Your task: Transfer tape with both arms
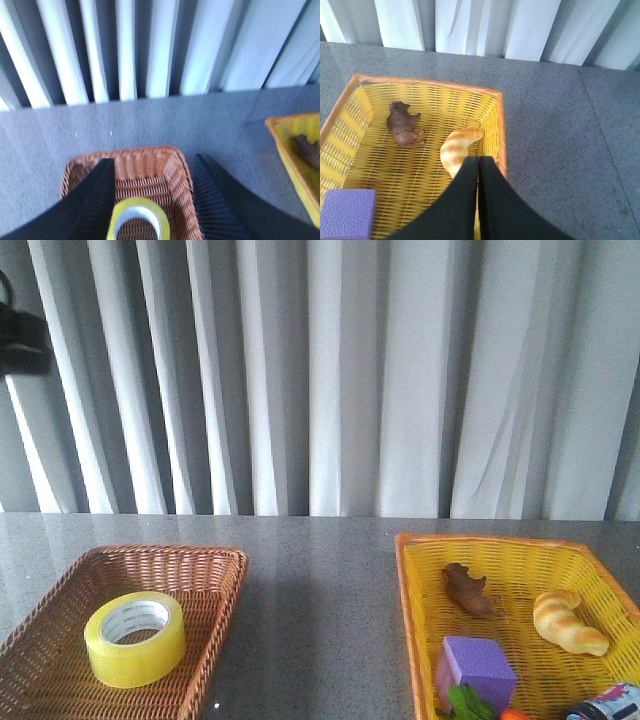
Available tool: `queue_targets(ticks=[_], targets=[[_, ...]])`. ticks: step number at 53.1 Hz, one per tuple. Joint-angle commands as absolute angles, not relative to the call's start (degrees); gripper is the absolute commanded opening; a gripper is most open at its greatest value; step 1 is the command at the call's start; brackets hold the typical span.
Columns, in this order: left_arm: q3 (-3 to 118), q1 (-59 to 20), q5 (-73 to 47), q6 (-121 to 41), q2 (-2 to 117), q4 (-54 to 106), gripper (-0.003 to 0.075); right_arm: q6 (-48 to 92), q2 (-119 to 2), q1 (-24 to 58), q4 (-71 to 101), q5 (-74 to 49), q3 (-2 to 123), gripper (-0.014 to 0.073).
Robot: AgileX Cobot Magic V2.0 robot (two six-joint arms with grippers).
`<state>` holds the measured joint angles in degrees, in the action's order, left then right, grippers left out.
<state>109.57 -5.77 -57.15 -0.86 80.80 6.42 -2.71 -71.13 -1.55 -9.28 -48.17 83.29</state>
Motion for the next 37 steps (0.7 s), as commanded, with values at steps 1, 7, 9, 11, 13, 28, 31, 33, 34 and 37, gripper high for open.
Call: queue_targets(ticks=[1, 7, 9, 11, 13, 28, 31, 33, 34, 37], targets=[[111.0, -5.7, -52.5, -2.7, 74.1, 6.3, 0.0212, -2.6, -69.9, -1.8, -9.9, -44.7, 84.6, -0.0008], [111.0, -5.7, -52.6, -2.7, 69.7, 4.6, 0.0079, -2.6, -69.9, -1.8, -9.9, -44.7, 84.6, -0.0008], [111.0, -5.7, -52.6, -2.6, 68.8, 4.6, 0.0047, -2.6, -69.9, -1.8, -9.9, -44.7, 84.6, -0.0008], [111.0, -5.7, -52.7, -2.6, 68.2, 4.6, 0.001, -2.6, -69.9, -1.8, -9.9, -44.7, 84.6, -0.0008], [111.0, -5.7, -52.9, -2.6, 67.9, 4.6, -0.0008, -2.6, -69.9, -1.8, -9.9, -44.7, 84.6, -0.0008], [111.0, -5.7, -55.1, -2.2, 68.5, 5.1, -0.0007, -2.6, -69.9, -1.8, -9.9, -44.7, 84.6, -0.0008], [111.0, -5.7, -55.8, -2.2, 68.5, 5.1, -0.0007, -2.6, -69.9, -1.8, -9.9, -44.7, 84.6, -0.0008], [111.0, -5.7, -56.1, -2.2, 68.5, 5.1, -0.0007, -2.6, -69.9, -1.8, -9.9, -44.7, 84.6, -0.0008], [111.0, -5.7, -56.1, -2.2, 68.5, 5.1, -0.0007, -2.6, -69.9, -1.8, -9.9, -44.7, 84.6, -0.0008], [111.0, -5.7, -56.4, -2.2, 68.5, 5.1, -0.0007, -2.6, -69.9, -1.8, -9.9, -44.7, 84.6, -0.0008]])
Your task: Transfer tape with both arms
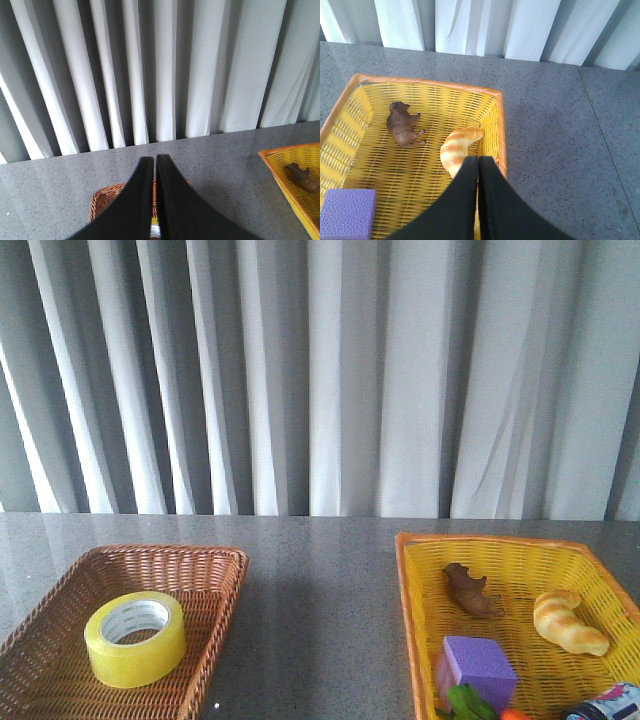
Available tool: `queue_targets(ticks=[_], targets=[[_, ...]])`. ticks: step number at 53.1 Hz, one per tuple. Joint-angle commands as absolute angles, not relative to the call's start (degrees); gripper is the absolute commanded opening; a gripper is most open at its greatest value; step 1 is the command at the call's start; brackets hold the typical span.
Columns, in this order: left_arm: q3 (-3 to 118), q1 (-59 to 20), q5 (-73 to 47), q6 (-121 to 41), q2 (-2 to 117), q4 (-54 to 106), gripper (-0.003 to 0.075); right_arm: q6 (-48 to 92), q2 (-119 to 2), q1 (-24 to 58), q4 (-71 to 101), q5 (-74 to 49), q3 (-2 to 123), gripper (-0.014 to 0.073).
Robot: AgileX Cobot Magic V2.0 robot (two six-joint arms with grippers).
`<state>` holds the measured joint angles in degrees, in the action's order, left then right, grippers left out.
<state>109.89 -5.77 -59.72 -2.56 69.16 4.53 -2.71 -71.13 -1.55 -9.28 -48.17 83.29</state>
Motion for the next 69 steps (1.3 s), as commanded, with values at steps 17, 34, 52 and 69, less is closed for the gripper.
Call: queue_targets(ticks=[17, 34, 52, 69], targets=[[111.0, -5.7, -56.4, -2.2, 68.5, 5.1, -0.0007, -2.6, -69.9, -1.8, -9.9, -44.7, 84.6, -0.0008], [98.2, -5.7, -48.5, -2.6, 61.4, 4.8, -0.0007, -2.6, -69.9, -1.8, -9.9, -44.7, 84.6, -0.0008], [46.7, -5.7, -18.4, -2.6, 26.6, 3.4, -0.0007, -2.6, -69.9, -1.8, -9.9, -44.7, 84.6, -0.0008], [8.5, -5.7, -6.9, -2.6, -1.1, 3.1, -0.0007, -2.6, -69.9, -1.8, -9.9, -44.7, 84.6, -0.0008]])
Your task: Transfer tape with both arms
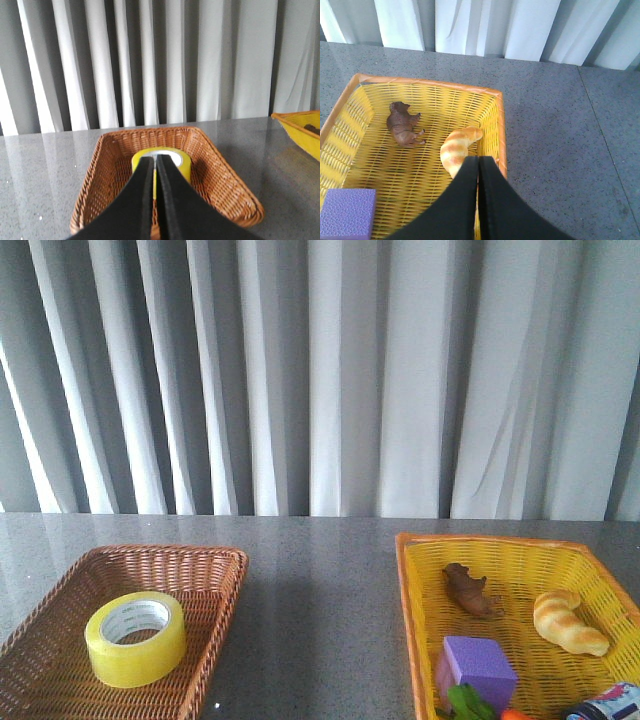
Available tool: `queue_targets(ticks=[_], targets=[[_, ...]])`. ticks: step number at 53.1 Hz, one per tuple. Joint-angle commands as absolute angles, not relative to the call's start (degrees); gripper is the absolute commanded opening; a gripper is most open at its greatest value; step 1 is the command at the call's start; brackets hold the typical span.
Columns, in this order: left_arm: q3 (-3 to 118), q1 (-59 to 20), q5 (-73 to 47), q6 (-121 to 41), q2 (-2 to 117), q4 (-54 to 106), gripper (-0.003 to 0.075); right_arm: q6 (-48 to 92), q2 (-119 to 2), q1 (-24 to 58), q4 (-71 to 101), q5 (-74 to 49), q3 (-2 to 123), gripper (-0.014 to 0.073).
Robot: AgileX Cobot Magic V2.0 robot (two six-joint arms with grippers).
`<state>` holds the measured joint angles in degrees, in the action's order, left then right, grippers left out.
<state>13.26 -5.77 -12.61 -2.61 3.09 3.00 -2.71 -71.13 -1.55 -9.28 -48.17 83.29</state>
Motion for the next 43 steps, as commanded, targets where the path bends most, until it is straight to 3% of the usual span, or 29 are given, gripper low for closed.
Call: queue_targets(ticks=[1, 8, 22, 43], targets=[[7.0, -5.7, -7.0, -2.6, -2.2, 3.1, -0.0007, -2.6, -69.9, -1.8, -9.9, -44.7, 84.6, -0.0008], [-0.1, -3.7, -6.2, -2.6, -1.7, 2.7, -0.0007, -2.6, -69.9, -1.8, -9.9, -44.9, 84.6, -0.0008], [-0.3, 1.7, -8.5, -5.3, -1.7, 0.6, -0.0007, -2.6, -69.9, -1.8, -9.9, -45.2, 84.6, -0.0008], [-0.3, 1.0, -8.3, -5.1, -1.7, 5.7, -0.0007, -2.7, -69.9, -1.8, -9.9, -45.1, 84.6, -0.0008]])
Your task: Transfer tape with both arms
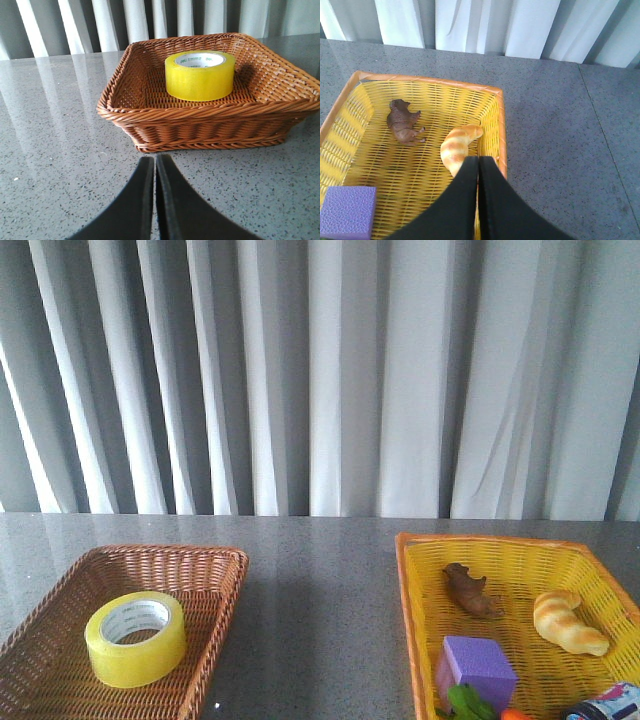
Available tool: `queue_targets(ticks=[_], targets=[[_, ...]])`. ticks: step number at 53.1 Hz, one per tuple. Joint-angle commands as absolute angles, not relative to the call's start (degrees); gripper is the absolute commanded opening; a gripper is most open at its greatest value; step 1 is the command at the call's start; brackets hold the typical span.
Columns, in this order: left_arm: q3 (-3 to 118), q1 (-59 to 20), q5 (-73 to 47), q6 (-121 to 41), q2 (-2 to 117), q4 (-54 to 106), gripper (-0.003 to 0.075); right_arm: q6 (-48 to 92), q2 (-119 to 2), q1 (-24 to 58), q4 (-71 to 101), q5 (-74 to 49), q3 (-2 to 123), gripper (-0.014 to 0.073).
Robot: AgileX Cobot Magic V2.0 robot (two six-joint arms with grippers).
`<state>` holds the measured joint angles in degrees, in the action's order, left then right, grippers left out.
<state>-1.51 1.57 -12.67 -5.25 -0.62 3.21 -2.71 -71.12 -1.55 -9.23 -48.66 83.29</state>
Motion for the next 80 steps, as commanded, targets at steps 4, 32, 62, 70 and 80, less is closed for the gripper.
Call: queue_targets(ticks=[4, 32, 62, 70, 80], targets=[[-0.3, 1.0, -8.0, -5.1, -1.7, 6.9, -0.0007, -2.7, -69.9, -1.8, -9.9, -45.1, 84.6, -0.0008], [-0.3, 1.0, -4.1, -5.0, -1.6, 6.7, -0.0006, -2.7, -69.9, -1.8, -9.9, -45.1, 84.6, -0.0008], [-0.2, 1.1, -4.1, -5.0, -1.6, 6.7, -0.0006, -2.7, -69.9, -1.8, -9.9, -45.1, 84.6, -0.0008], [-0.2, 1.1, -4.1, -5.1, -1.6, 6.7, -0.0006, -2.7, -69.9, -1.8, -9.4, -45.1, 84.6, -0.0008], [-0.2, 1.1, -4.1, -5.1, -1.6, 6.7, -0.0006, -1.6, -67.0, -1.8, -2.9, -40.8, 81.7, -0.0008]])
